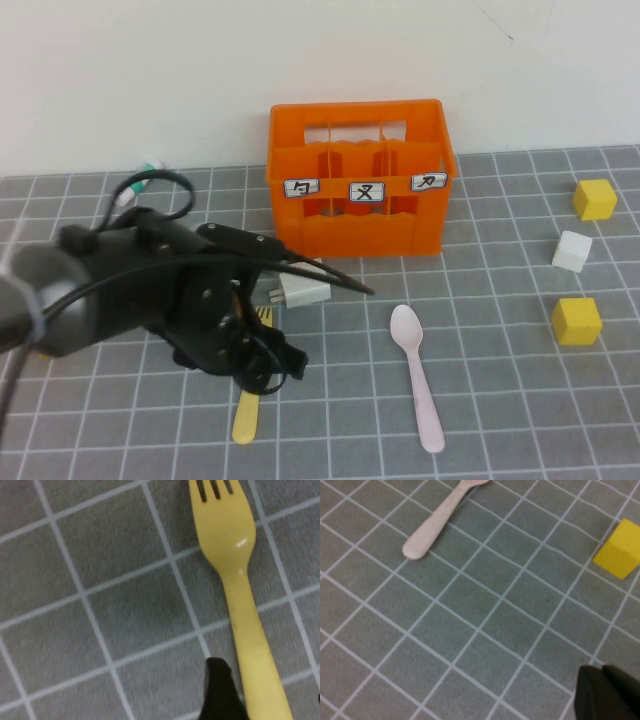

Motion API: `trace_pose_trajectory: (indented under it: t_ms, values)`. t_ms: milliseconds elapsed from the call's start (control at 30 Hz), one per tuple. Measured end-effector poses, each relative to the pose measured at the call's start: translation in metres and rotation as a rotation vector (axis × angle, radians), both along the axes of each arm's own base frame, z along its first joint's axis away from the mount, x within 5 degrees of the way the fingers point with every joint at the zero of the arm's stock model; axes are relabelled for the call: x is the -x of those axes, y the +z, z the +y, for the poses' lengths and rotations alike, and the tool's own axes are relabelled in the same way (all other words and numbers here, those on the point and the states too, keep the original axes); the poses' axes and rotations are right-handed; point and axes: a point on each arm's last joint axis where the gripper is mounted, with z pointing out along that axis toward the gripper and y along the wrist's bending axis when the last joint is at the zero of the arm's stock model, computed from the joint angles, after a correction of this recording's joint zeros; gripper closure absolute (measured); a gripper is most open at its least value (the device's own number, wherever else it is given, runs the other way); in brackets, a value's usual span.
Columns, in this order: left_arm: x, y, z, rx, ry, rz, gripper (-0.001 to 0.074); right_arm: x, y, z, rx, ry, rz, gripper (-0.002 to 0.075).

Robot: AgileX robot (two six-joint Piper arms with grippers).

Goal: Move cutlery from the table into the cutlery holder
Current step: Pick up the fork

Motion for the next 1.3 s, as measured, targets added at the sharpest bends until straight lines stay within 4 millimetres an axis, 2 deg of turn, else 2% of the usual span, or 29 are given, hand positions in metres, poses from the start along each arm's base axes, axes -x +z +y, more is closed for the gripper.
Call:
trace_pose_trajectory:
  t_ms: [200, 367, 533, 600, 800, 1067, 1300]
  values:
    - [-0.016, -0.016, -0.01, -0.025, 0.008, 0.041, 0.0384, 0.0, 0.0, 0.0, -0.001, 0.0, -0.006, 0.0729]
    - [-0.019, -0.031, -0.011, -0.033, 0.058, 0.08, 0.0391, 0.0, 0.0, 0.0, -0.002, 0.001, -0.007, 0.0729]
    - [-0.021, -0.033, -0.013, -0.028, 0.081, 0.09, 0.0398, 0.0, 0.0, 0.0, -0.002, 0.001, -0.007, 0.0728]
    - [-0.022, -0.033, -0.013, -0.028, 0.084, 0.095, 0.0429, 0.0, 0.0, 0.0, -0.002, 0.001, -0.007, 0.0729]
    - [-0.022, -0.033, -0.014, -0.036, 0.079, 0.093, 0.0613, 0.0, 0.0, 0.0, -0.002, 0.001, -0.007, 0.0729]
    - [-0.024, -0.034, -0.009, -0.081, 0.125, 0.07, 0.0613, 0.0, 0.0, 0.0, -0.002, 0.001, -0.007, 0.0729]
    - [-0.025, -0.034, -0.008, -0.099, 0.092, 0.061, 0.0613, 0.0, 0.0, 0.0, -0.002, 0.001, -0.007, 0.0729]
